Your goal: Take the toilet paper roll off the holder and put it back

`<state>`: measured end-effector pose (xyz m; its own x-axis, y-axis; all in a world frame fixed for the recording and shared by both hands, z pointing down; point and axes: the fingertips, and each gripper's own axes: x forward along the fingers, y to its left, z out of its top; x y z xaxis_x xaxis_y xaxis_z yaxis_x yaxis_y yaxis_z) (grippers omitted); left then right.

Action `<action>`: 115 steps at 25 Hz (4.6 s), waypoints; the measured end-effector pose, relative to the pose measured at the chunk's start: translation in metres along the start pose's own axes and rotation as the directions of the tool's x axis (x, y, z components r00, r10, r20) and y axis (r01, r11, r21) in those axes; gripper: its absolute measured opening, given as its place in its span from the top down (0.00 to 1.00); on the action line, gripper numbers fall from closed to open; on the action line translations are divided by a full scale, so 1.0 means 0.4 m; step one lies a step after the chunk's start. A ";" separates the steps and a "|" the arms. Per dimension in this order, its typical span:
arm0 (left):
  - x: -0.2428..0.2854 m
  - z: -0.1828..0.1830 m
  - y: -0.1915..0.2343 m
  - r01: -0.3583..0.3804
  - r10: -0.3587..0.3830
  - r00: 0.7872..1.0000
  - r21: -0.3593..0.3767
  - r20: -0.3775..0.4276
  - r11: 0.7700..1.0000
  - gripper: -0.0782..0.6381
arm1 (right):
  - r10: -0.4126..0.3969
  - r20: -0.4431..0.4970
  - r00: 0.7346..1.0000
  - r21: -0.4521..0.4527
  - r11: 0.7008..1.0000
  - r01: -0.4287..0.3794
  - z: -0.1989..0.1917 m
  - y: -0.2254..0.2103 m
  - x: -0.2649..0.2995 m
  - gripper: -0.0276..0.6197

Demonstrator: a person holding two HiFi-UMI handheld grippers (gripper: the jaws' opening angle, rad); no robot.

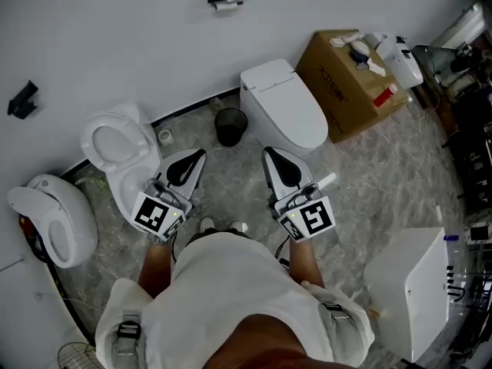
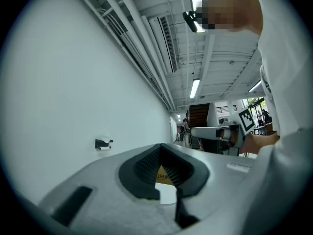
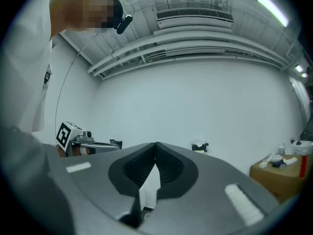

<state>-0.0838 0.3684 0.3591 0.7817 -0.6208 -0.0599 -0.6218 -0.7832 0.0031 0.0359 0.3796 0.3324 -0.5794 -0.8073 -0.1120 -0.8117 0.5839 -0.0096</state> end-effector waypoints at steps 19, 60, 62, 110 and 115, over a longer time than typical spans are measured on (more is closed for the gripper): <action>0.065 -0.022 0.007 0.002 -0.002 1.000 -0.010 -0.014 1.000 0.89 | -0.039 -0.001 0.999 0.009 0.999 0.039 -0.013 -0.089 0.003 0.94; 0.352 -0.077 0.123 -0.021 0.023 0.999 0.032 -0.038 0.999 0.89 | 0.000 0.023 1.000 0.021 1.000 0.000 -0.076 -0.370 0.123 0.94; 0.385 -0.095 0.181 -0.011 0.012 0.999 0.022 -0.033 1.000 0.89 | -0.009 0.013 1.000 0.017 1.000 0.008 -0.095 -0.397 0.179 0.94; 0.946 -0.141 1.004 -0.038 0.034 0.996 -0.047 -0.086 0.998 0.89 | 0.117 -0.090 0.989 -0.094 0.988 -0.125 -0.177 -0.948 1.245 0.47; 0.943 -0.145 1.045 -0.066 0.061 0.994 -0.055 -0.088 0.996 0.89 | 0.090 -0.097 0.991 -0.144 0.984 -0.103 -0.184 -1.014 1.386 0.42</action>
<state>-0.0461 -0.1952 0.3958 0.7436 -0.6680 0.0289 -0.6683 -0.7412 0.0624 0.0387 -0.3112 0.3474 -0.6541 -0.7563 -0.0156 -0.7498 0.6455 0.1453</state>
